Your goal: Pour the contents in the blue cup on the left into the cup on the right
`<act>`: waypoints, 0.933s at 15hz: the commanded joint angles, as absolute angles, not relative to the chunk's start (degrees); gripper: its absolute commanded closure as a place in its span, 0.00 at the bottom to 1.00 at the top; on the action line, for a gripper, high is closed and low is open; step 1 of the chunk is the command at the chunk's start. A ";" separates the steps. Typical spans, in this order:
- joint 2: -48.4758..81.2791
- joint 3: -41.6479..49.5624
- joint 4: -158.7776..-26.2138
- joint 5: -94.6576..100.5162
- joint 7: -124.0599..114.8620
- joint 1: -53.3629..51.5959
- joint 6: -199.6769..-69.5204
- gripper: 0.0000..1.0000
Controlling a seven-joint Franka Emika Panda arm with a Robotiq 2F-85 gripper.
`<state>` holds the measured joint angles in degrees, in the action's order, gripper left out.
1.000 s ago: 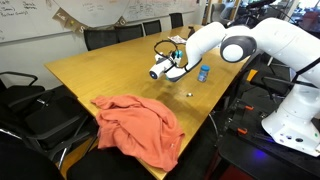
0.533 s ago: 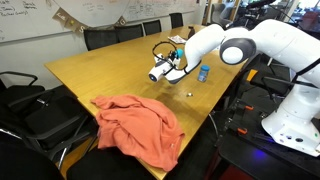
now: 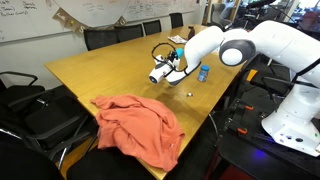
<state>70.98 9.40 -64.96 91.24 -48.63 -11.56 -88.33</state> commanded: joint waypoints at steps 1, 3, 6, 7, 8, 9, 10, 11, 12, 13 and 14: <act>72.69 8.97 -62.38 93.05 -45.18 -11.54 -85.57 0.99; 73.02 8.97 -62.18 93.67 -44.11 -11.54 -85.48 0.99; 73.52 8.97 -61.81 94.50 -43.14 -11.51 -85.31 0.99; 73.65 8.94 -61.70 94.75 -42.83 -11.49 -85.26 0.99; 73.76 8.94 -61.63 94.97 -42.72 -11.49 -85.19 0.99; 73.88 8.90 -61.53 95.21 -42.61 -11.47 -85.12 0.99; 73.97 8.88 -61.46 95.49 -42.45 -11.46 -84.98 0.99; 74.03 8.85 -61.40 95.67 -42.17 -11.43 -84.90 0.99; 74.07 8.84 -61.38 95.85 -42.06 -11.41 -84.82 0.99; 74.11 8.82 -61.34 96.00 -42.03 -11.39 -84.77 0.99; 74.12 8.79 -61.34 96.20 -42.02 -11.37 -84.76 0.99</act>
<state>73.03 9.40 -63.37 94.99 -44.08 -11.57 -86.96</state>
